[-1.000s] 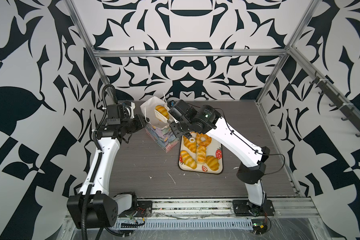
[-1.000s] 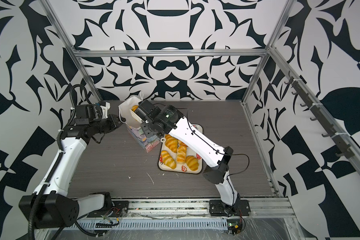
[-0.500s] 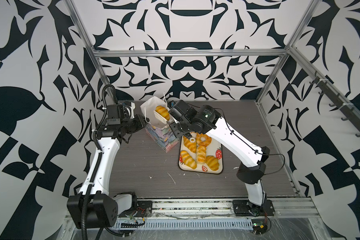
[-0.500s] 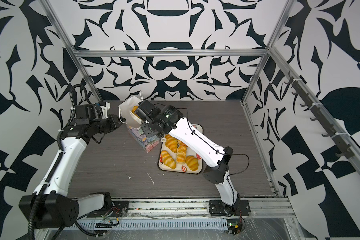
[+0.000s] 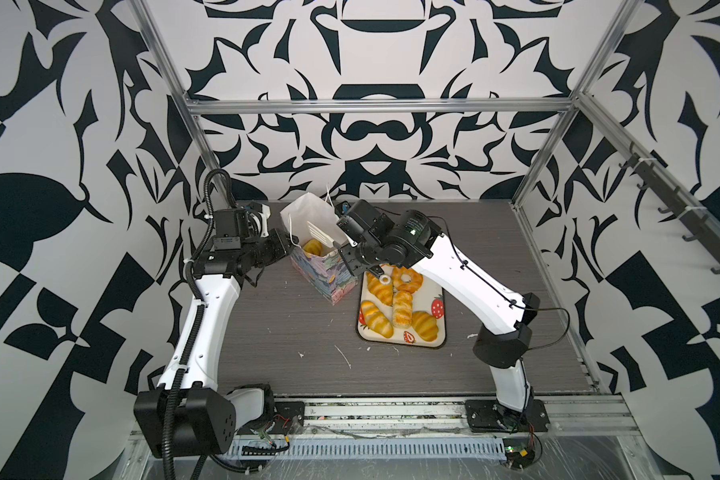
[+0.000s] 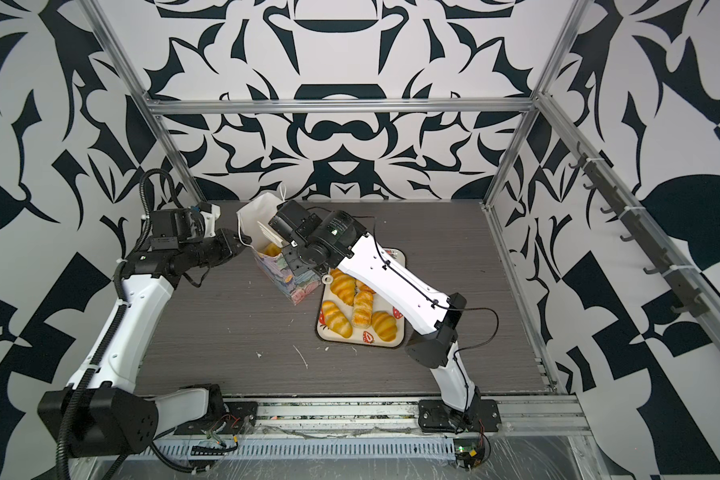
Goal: Place the fake bread into the paper bag
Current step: 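Open the tongs to drop the roll into the paper bag, then lift the empty tongs out of the bag and move back over the tray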
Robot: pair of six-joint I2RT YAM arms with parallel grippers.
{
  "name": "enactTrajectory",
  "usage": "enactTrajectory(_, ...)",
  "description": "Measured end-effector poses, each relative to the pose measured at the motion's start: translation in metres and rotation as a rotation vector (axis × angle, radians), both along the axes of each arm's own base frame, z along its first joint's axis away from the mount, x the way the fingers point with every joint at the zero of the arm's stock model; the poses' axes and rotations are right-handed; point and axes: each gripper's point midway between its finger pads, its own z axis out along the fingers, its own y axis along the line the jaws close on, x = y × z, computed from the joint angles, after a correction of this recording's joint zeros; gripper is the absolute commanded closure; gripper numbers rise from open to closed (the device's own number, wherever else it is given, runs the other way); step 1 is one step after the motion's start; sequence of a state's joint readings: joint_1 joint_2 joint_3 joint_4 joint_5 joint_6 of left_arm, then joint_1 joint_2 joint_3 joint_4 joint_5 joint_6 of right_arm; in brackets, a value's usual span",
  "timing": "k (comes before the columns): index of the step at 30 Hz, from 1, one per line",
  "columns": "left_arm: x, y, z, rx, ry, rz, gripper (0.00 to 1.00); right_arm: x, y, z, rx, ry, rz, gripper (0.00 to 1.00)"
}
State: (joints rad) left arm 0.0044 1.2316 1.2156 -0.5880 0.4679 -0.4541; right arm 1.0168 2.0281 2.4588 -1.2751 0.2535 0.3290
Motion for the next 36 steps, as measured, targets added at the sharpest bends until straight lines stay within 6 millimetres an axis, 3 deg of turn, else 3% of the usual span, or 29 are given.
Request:
enactTrajectory(7, 0.0, 0.0, 0.0, 0.0, 0.0, -0.001, 0.77, 0.002, -0.003, 0.003, -0.004, -0.013, -0.01, 0.46)
enactTrajectory(11, 0.0, 0.0, 0.0, 0.0, 0.0, 0.0, 0.77, 0.0, -0.009, 0.014, 0.01, -0.034, -0.018, 0.46)
enactTrajectory(21, 0.0, 0.0, 0.0, 0.0, 0.0, -0.001, 0.77, -0.014, -0.048, 0.048, 0.035, -0.095, -0.051, 0.46)
enactTrajectory(36, 0.0, 0.0, 0.0, 0.0, 0.0, 0.0, 0.77, -0.032, -0.114, 0.033, -0.043, -0.102, -0.139, 0.45)
